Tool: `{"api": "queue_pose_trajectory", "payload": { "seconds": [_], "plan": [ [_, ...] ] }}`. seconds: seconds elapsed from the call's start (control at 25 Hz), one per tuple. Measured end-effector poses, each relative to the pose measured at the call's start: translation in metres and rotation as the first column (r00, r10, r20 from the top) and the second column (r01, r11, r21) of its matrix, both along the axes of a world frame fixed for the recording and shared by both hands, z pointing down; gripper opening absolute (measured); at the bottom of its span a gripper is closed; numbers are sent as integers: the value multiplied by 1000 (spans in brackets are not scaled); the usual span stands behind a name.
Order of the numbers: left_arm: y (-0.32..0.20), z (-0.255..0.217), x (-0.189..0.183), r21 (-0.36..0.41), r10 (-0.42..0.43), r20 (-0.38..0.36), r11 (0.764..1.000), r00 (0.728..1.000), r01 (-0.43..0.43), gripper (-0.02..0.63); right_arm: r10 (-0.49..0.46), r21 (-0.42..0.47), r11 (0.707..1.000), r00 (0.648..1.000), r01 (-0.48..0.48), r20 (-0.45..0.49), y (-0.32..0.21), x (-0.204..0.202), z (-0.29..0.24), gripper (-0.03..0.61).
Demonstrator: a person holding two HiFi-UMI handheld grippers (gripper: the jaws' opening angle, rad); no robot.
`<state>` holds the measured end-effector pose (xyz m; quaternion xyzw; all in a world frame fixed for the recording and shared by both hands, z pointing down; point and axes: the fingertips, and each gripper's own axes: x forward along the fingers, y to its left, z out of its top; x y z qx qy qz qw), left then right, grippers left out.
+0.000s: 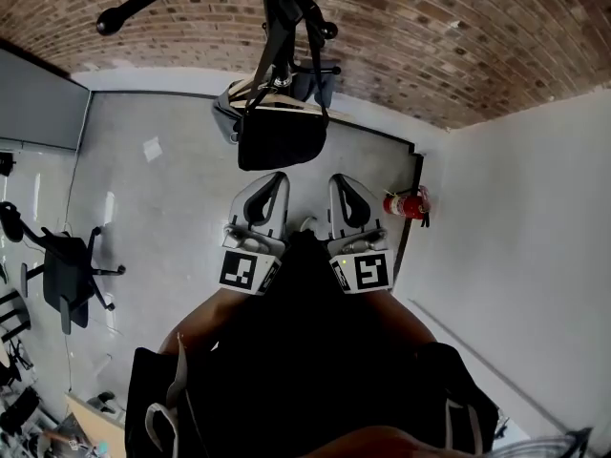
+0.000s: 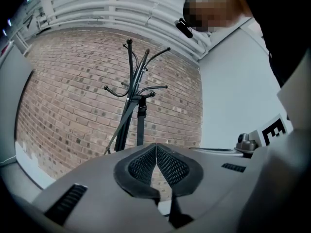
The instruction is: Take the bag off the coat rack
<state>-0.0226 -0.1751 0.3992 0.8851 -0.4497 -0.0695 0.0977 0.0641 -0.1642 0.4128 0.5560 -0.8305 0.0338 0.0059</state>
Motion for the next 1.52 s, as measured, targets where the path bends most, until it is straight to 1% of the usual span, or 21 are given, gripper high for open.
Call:
{"api": "queue_pose_trajectory", "payload": {
  "seconds": [0.12,0.16,0.24,0.32,0.36,0.4,0.52,0.6,0.76,0.92,1.04,1.2,1.28,1.4,1.52],
  "plan": [
    [-11,-5,-1,45,-1,-13,999,1000,2,21,-12,6,1000,1000,13,-18,-16,4,0,21],
    [-16,-4,-1,42,-7,-8,999,1000,8,21,-11,2,1000,1000,11,-26,-22,6,-1,23],
    [-24,2,-3,10,-23,16,1000,1000,22,29,-7,-11,1000,999,7,-32,-32,9,-2,23],
    [-32,8,-2,-14,-27,41,1000,999,28,97,-13,-21,1000,999,13,-30,-40,8,-1,27],
    [-36,9,-2,-16,-31,45,999,999,32,109,-20,-29,999,1000,19,-23,-44,7,0,57],
    [-40,10,-2,-14,-38,43,999,998,39,118,-25,-37,999,1000,25,-11,-47,8,3,111],
    [-55,10,-4,8,-66,46,998,997,66,132,-18,-28,999,1000,18,3,-62,13,3,118],
    [-64,9,-10,25,-90,50,996,995,89,135,-14,-19,1000,1000,14,0,-71,13,2,119],
    [-85,5,-26,67,-152,55,987,987,149,135,-24,-27,999,1000,23,-11,-87,10,2,119],
    [-110,4,-36,44,-187,81,982,979,184,135,-48,-30,998,999,48,-3,-105,6,1,118],
    [-119,5,-38,44,-207,89,978,974,203,135,-50,-27,998,999,50,-1,-115,4,-1,118],
    [-131,8,-35,29,-206,97,978,974,204,135,-19,-3,1000,1000,19,-21,-132,5,-3,118],
    [-138,9,-31,34,-198,116,980,973,196,135,-1,9,1000,1000,1,-25,-141,7,-4,118],
    [-147,11,-23,51,-176,159,984,971,170,134,-9,3,1000,999,9,-31,-154,4,-3,118],
    [-156,16,-22,33,-165,168,986,972,162,135,-17,-4,1000,999,17,-42,-164,-3,-3,118]
  ]
}}
